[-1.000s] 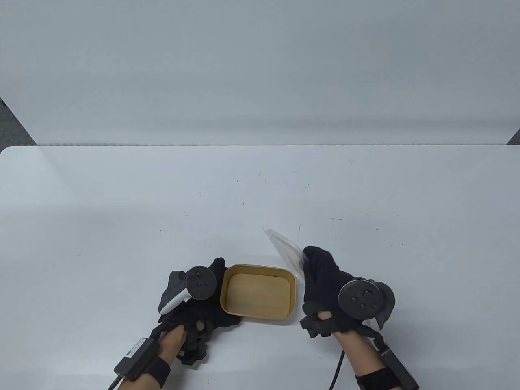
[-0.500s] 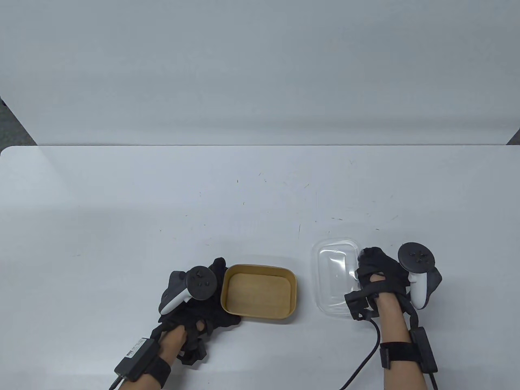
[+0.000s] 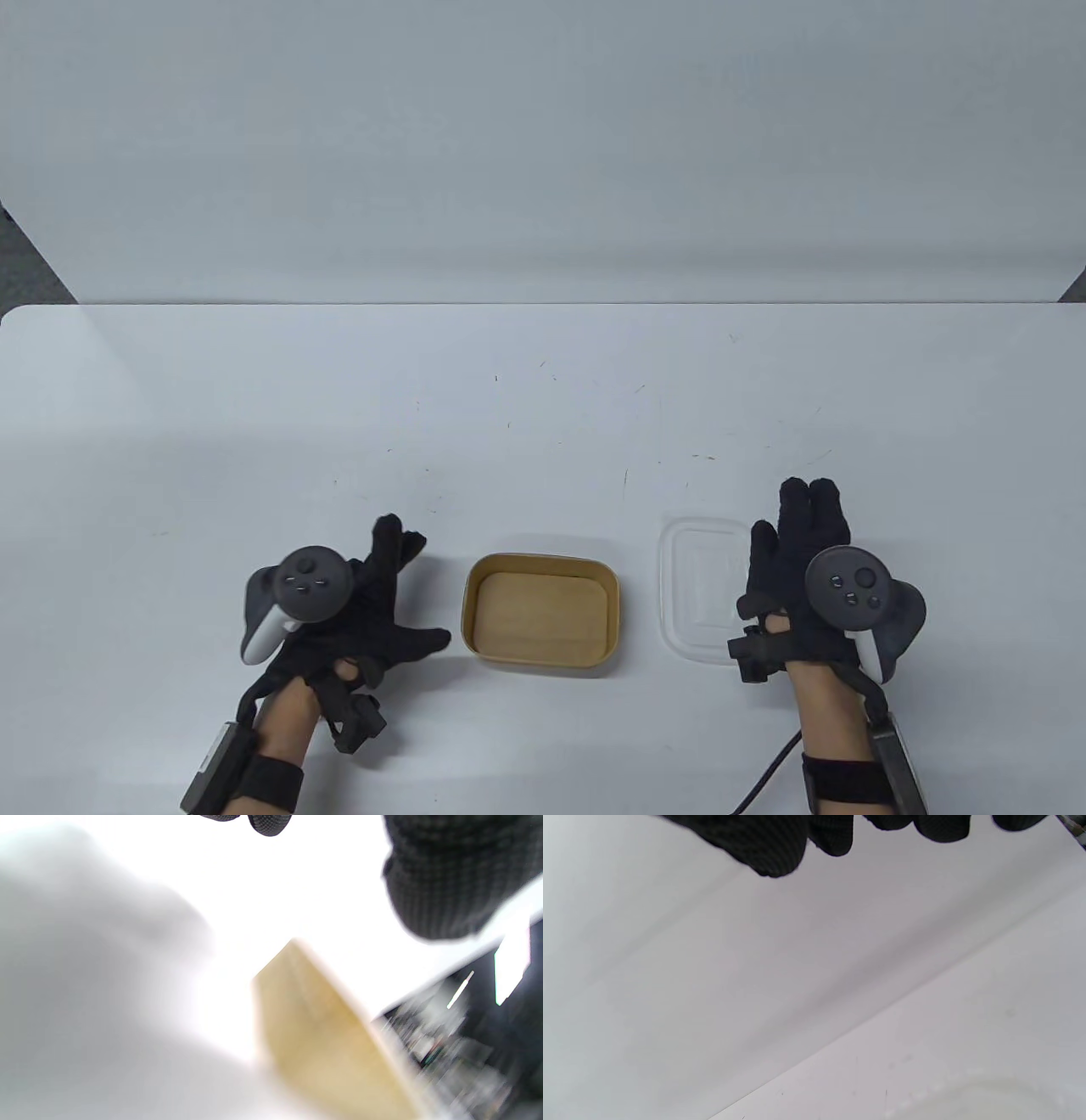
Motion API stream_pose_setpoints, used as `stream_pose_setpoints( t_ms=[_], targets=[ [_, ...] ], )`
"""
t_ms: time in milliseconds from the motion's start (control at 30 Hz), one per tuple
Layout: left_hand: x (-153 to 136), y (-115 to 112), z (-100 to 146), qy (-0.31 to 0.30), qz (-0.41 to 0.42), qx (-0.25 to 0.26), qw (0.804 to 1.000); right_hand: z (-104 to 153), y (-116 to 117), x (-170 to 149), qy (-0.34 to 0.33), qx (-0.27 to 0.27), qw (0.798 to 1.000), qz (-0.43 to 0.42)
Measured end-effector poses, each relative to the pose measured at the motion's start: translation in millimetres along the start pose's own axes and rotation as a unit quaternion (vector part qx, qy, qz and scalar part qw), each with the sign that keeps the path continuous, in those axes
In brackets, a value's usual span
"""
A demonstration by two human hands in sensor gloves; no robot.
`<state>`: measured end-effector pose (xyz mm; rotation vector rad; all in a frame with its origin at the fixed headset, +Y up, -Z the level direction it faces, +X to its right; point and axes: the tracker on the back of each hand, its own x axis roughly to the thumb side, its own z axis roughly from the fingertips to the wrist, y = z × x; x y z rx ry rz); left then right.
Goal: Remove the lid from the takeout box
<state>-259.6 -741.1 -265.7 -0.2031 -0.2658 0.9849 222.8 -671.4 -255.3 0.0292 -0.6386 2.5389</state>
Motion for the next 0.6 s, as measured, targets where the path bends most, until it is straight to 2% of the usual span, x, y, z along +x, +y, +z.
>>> stream_pose_setpoints(
  t_ms=[33, 133, 167, 233, 267, 300, 333, 367, 400, 433, 500, 600],
  targets=[
    [5, 12, 7, -0.039, 0.059, 0.038, 0.997, 3, -5, 13, -0.055, -0.017, 0.998, 0.037],
    [19, 32, 25, -0.093, 0.091, 0.16, 0.978, 14, -10, 42, -0.162, -0.015, 0.985, 0.062],
    [24, 34, 28, -0.101, 0.075, 0.178, 0.976, 16, -9, 48, -0.182, -0.007, 0.981, 0.063],
    [35, 35, 36, -0.1, -0.027, 0.211, 0.972, 23, -2, 61, -0.219, 0.01, 0.971, 0.094],
    [43, 32, 38, -0.092, -0.122, 0.222, 0.963, 25, 3, 66, -0.231, 0.021, 0.965, 0.12],
    [48, 26, 36, -0.073, -0.234, 0.211, 0.946, 27, 8, 69, -0.24, 0.03, 0.96, 0.139],
    [50, 21, 33, -0.05, -0.309, 0.2, 0.928, 28, 12, 70, -0.244, 0.037, 0.958, 0.145],
    [49, 13, 29, -0.006, -0.418, 0.174, 0.892, 28, 18, 70, -0.249, 0.054, 0.956, 0.148],
    [48, 6, 25, 0.012, -0.472, 0.151, 0.868, 28, 23, 70, -0.247, 0.068, 0.955, 0.152],
    [44, 0, 22, 0.014, -0.5, 0.134, 0.855, 27, 28, 68, -0.238, 0.087, 0.954, 0.16],
    [36, -8, 15, 0.018, -0.499, 0.106, 0.86, 25, 36, 63, -0.215, 0.128, 0.952, 0.175],
    [28, -14, 9, 0.041, -0.454, 0.069, 0.888, 23, 38, 57, -0.195, 0.143, 0.956, 0.169]
  ],
)
